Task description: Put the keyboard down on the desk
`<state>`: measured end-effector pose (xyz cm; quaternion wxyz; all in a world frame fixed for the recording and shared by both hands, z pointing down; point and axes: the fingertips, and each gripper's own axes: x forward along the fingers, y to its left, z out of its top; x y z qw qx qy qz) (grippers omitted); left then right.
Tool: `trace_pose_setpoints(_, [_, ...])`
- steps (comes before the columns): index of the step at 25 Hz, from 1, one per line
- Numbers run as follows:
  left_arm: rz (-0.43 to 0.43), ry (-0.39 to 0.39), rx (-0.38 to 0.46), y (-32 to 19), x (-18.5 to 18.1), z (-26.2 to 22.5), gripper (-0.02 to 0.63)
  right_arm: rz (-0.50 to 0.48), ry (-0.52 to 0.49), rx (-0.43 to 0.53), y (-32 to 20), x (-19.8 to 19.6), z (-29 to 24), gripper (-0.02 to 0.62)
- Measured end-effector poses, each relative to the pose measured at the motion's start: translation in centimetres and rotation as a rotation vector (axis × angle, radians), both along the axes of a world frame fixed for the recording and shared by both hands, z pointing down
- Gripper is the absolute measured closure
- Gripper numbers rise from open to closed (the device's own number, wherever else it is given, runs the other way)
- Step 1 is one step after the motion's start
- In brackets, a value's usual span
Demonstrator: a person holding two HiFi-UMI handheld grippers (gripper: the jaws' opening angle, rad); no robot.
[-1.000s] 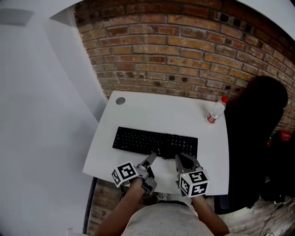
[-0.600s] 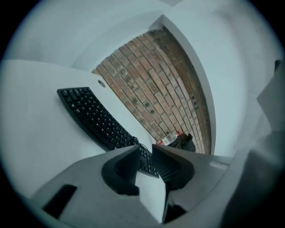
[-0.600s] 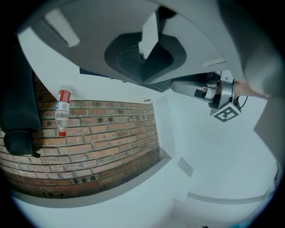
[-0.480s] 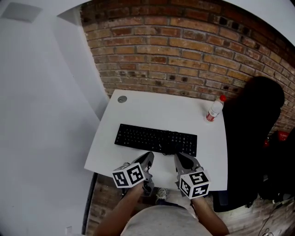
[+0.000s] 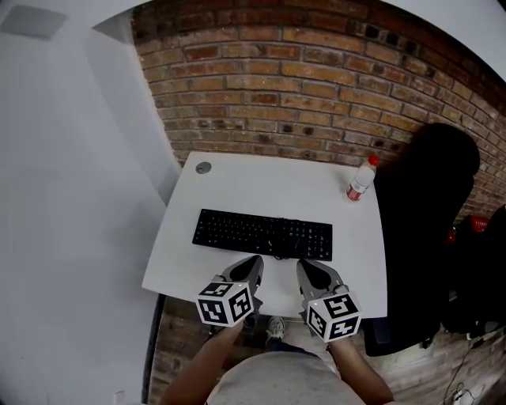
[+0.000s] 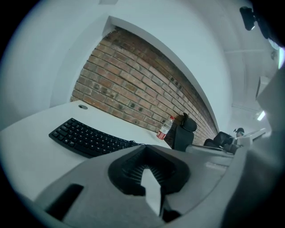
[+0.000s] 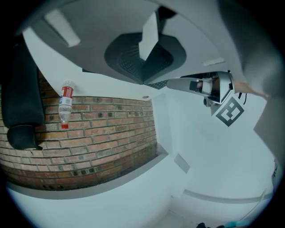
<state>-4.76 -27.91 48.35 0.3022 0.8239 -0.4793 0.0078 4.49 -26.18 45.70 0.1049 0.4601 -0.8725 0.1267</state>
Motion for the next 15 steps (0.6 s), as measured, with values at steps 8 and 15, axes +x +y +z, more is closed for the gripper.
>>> trace_pose_setpoints(8, [0.032,-0.02,0.015,0.9,0.9,0.1,0.612,0.013,-0.003,0.002,1.0,0.4,0.0,0.588])
trace_pose_setpoints(15, [0.053,-0.016,0.008,1.6,1.7,-0.7,0.613,0.022,-0.006,0.0,1.6,0.9,-1.0,0.588])
